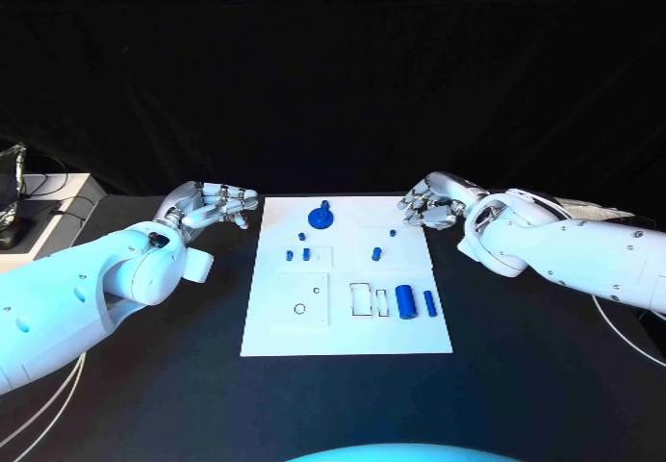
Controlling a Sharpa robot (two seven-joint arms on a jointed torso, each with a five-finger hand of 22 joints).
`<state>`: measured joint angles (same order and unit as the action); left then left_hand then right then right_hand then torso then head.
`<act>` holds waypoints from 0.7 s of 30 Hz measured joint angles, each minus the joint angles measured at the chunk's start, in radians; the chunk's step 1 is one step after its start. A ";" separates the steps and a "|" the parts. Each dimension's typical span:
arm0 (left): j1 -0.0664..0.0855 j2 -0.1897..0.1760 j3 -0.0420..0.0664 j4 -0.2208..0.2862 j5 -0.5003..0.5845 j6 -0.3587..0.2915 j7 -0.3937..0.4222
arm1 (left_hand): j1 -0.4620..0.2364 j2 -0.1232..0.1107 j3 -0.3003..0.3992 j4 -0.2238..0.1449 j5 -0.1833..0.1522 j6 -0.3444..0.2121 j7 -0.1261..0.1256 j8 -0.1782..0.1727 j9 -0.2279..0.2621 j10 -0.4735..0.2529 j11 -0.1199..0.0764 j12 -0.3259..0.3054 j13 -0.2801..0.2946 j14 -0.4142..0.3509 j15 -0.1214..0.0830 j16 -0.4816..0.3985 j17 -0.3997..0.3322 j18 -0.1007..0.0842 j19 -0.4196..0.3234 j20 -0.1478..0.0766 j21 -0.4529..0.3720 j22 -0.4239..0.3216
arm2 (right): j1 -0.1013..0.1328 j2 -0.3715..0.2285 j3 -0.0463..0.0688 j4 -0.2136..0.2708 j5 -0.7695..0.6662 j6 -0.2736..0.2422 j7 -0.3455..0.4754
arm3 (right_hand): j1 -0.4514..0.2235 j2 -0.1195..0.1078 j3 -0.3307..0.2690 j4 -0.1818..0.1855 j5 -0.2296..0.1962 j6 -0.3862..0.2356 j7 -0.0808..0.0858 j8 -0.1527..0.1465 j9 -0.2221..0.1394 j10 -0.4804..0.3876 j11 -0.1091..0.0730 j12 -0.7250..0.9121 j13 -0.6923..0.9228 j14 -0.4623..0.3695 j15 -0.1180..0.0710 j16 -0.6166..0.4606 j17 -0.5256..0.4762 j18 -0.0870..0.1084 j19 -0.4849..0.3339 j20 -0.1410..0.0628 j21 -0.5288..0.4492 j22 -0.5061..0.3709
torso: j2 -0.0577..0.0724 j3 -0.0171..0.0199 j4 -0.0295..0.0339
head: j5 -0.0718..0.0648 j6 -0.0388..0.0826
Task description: Assemble the parts on the task board
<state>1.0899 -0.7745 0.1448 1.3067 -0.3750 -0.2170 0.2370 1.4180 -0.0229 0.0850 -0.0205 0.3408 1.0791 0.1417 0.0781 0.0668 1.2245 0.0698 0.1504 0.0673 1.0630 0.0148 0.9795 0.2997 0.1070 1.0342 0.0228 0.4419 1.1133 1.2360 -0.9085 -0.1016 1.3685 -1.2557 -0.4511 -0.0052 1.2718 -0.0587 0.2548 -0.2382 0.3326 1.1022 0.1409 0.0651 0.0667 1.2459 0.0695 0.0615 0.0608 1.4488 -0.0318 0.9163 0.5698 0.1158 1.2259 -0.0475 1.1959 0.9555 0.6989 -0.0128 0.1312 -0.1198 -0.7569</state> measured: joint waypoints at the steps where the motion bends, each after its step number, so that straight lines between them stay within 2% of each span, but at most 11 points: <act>1: -0.009 -0.009 0.007 0.017 0.016 0.003 0.007 | 0.000 0.000 -0.003 0.003 0.000 -0.002 0.002 -0.001 0.000 0.000 0.000 -0.005 0.000 0.006 0.000 0.000 0.004 0.000 0.007 -0.002 0.004 0.001 | -0.001 0.005 0.000 0.002 -0.033 0.003 -0.019 | 0.002 -0.003 0.005 0.005 0.000 0.000 0.000 0.000 0.000 -0.002 0.002 0.000 0.000 0.000 0.000 0.004 0.001 0.000 0.002 0.001 0.002 0.007 | -0.001 -0.0005 0.0001 | -0.002 0.000; 2: -0.018 -0.017 0.013 0.033 0.030 0.005 0.014 | 0.000 0.000 -0.004 0.004 0.000 -0.002 0.002 -0.001 0.000 -0.001 0.001 -0.008 0.000 0.006 0.000 0.000 0.008 0.000 0.010 -0.001 0.005 0.004 | -0.002 0.010 0.000 0.003 -0.065 0.006 -0.038 | -0.003 -0.017 0.015 0.015 0.000 -0.002 0.002 0.000 0.000 -0.006 0.004 0.000 0.000 0.000 0.000 0.011 0.002 0.000 0.004 0.003 0.002 0.019 | -0.001 -0.0016 0.0001 | -0.006 0.000; 4: -0.033 -0.031 0.024 0.062 0.056 0.011 0.027 | 0.004 0.004 -0.006 0.007 0.000 -0.002 0.002 -0.001 0.000 -0.006 0.006 -0.012 0.000 0.006 0.000 0.000 0.012 0.000 0.010 -0.001 0.005 0.006 | -0.004 0.021 0.000 0.005 -0.129 0.016 -0.076 | -0.002 -0.019 0.025 0.025 0.000 -0.005 0.005 0.000 0.000 -0.018 0.007 0.000 0.000 -0.004 0.003 0.017 0.003 0.000 0.007 0.006 0.002 0.031 | -0.002 -0.0034 0.0009 | -0.011 0.000; 8: -0.051 -0.045 0.036 0.099 0.087 0.019 0.045 | 0.004 0.004 -0.013 0.008 0.000 -0.002 0.002 -0.001 0.000 -0.006 0.006 -0.012 0.000 0.006 0.000 0.000 0.021 0.000 0.010 -0.001 0.005 0.010 | -0.006 0.035 -0.001 0.004 -0.212 0.040 -0.123 | -0.001 -0.040 0.035 0.036 0.000 -0.023 0.009 0.000 0.000 -0.054 0.015 0.000 0.000 -0.007 0.007 0.024 0.003 0.000 0.011 0.010 0.002 0.044 | -0.005 -0.0075 0.0047 | -0.019 -0.003; 9: -0.054 -0.048 0.038 0.106 0.092 0.021 0.048 | 0.013 0.007 -0.018 0.012 0.000 -0.004 0.003 -0.001 0.000 -0.006 0.006 -0.019 0.000 0.006 0.000 -0.001 0.029 0.000 0.010 -0.001 0.005 0.014 | -0.007 0.037 -0.001 0.002 -0.225 0.046 -0.131 | 0.002 -0.044 0.036 0.044 0.000 -0.023 0.009 0.000 0.000 -0.059 0.019 0.000 0.000 -0.009 0.009 0.030 0.003 0.000 0.013 0.011 0.002 0.049 | -0.006 -0.0087 0.0054 | -0.020 -0.004; 13: -0.062 -0.057 0.043 0.125 0.106 0.026 0.059 | 0.016 0.006 -0.026 0.015 0.000 -0.007 0.007 -0.001 0.000 -0.006 0.006 -0.021 0.000 0.006 0.000 -0.006 0.045 0.000 0.010 -0.001 0.005 0.021 | -0.010 0.051 -0.002 -0.005 -0.265 0.067 -0.154 | 0.018 -0.060 0.039 0.076 0.000 -0.023 0.009 0.000 0.000 -0.068 0.018 0.000 0.000 -0.013 0.012 0.042 0.000 0.000 0.016 0.015 -0.001 0.067 | -0.008 -0.0132 0.0077 | -0.023 -0.006; 15: -0.064 -0.059 0.043 0.130 0.112 0.028 0.062 | 0.016 0.006 -0.029 0.018 0.000 -0.018 0.017 -0.003 0.000 -0.010 0.010 -0.026 -0.001 0.009 0.003 -0.006 0.048 0.000 0.012 0.001 0.005 0.021 | -0.012 0.060 -0.002 -0.010 -0.277 0.076 -0.162 | 0.021 -0.063 0.041 0.083 0.000 -0.023 0.009 0.000 0.000 -0.071 0.021 0.000 0.000 -0.013 0.012 0.043 -0.003 0.000 0.016 0.015 -0.006 0.071 | -0.008 -0.0151 0.0079 | -0.023 -0.006; 18: -0.066 -0.060 0.044 0.136 0.117 0.029 0.066 | 0.016 0.006 -0.033 0.022 0.000 -0.023 0.023 -0.005 0.000 -0.013 0.013 -0.027 -0.001 0.009 0.003 -0.010 0.052 0.000 0.013 0.002 0.000 0.021 | -0.014 0.075 -0.003 -0.023 -0.293 0.089 -0.171 | 0.030 -0.072 0.044 0.100 0.000 -0.027 0.012 0.000 0.000 -0.071 0.021 0.000 0.000 -0.016 0.016 0.051 -0.009 0.000 0.021 0.020 -0.018 0.086 | -0.008 -0.0169 0.0090 | -0.025 -0.006; 21: -0.066 -0.062 0.045 0.139 0.121 0.030 0.068 | 0.016 0.006 -0.035 0.025 0.000 -0.025 0.025 -0.005 0.000 -0.014 0.013 -0.027 -0.001 0.009 0.003 -0.010 0.054 0.000 0.013 0.002 -0.001 0.021 | -0.016 0.090 -0.003 -0.038 -0.304 0.100 -0.177 | 0.031 -0.073 0.045 0.103 0.000 -0.027 0.012 0.000 0.000 -0.071 0.021 0.000 0.000 -0.016 0.016 0.051 -0.010 0.000 0.022 0.020 -0.019 0.090 | -0.009 -0.0171 0.0097 | -0.026 -0.006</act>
<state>1.0237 -0.8367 0.1900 1.4461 -0.2542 -0.1873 0.3050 1.4343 -0.0173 0.0497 0.0040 0.3408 1.0537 0.1667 0.0726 0.0667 1.2110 0.0833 0.1238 0.0663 1.0720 0.0179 0.9697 0.3538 0.1071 1.0475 0.0249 0.4407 1.1343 1.2195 -0.8187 -0.1048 1.3303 -1.5598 -0.3507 -0.1822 1.3030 -0.1320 0.2996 -0.1348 0.3327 1.0754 0.1530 0.0652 0.0667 1.1747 0.0907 0.0616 0.0607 1.4325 -0.0160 0.9668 0.5597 0.1163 1.2474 -0.0273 1.1772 1.0456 0.6904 -0.0299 0.1408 -0.1463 -0.7626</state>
